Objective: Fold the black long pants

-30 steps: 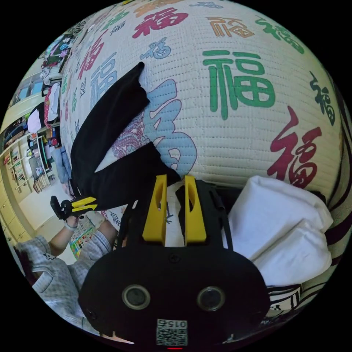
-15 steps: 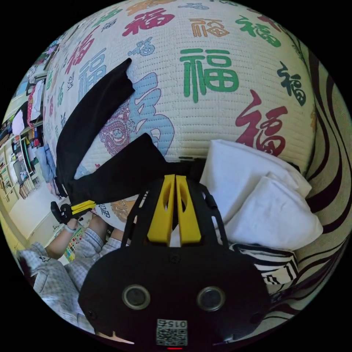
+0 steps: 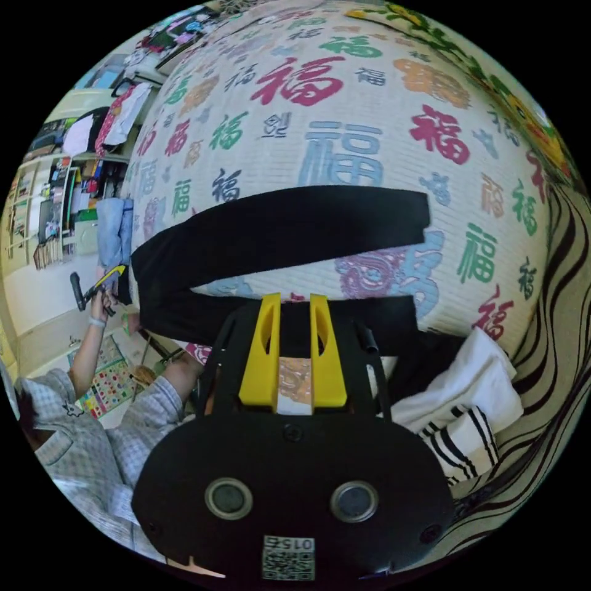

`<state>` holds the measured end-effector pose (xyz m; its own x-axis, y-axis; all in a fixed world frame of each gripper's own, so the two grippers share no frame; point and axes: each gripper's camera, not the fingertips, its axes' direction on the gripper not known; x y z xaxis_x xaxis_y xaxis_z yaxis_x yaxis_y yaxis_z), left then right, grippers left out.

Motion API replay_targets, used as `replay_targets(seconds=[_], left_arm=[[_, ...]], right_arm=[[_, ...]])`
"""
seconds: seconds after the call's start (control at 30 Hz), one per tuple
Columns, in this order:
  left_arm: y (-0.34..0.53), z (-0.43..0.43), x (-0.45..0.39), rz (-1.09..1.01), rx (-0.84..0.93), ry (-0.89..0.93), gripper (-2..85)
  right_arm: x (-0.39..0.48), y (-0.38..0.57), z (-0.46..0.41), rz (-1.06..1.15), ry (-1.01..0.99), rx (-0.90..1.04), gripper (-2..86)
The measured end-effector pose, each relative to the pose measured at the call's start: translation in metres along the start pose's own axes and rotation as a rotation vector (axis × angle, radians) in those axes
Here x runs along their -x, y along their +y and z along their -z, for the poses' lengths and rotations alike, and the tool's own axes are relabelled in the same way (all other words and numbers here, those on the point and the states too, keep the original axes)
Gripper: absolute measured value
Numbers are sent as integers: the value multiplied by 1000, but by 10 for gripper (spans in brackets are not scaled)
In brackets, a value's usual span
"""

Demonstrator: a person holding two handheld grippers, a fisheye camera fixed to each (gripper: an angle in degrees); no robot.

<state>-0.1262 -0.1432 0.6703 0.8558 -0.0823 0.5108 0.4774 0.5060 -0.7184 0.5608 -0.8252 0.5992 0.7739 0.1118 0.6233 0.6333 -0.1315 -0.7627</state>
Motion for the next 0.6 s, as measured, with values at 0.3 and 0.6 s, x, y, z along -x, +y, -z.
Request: replay_targets(seconds=[0.3, 0.6], left_arm=[[-62, -101, 48, -291, 264, -60, 6], [-74, -154, 105, -298, 234, -92, 21]], right_arm=[[146, -16, -134, 136, -218, 217, 68], [189, 17, -227, -146, -372, 262, 71]])
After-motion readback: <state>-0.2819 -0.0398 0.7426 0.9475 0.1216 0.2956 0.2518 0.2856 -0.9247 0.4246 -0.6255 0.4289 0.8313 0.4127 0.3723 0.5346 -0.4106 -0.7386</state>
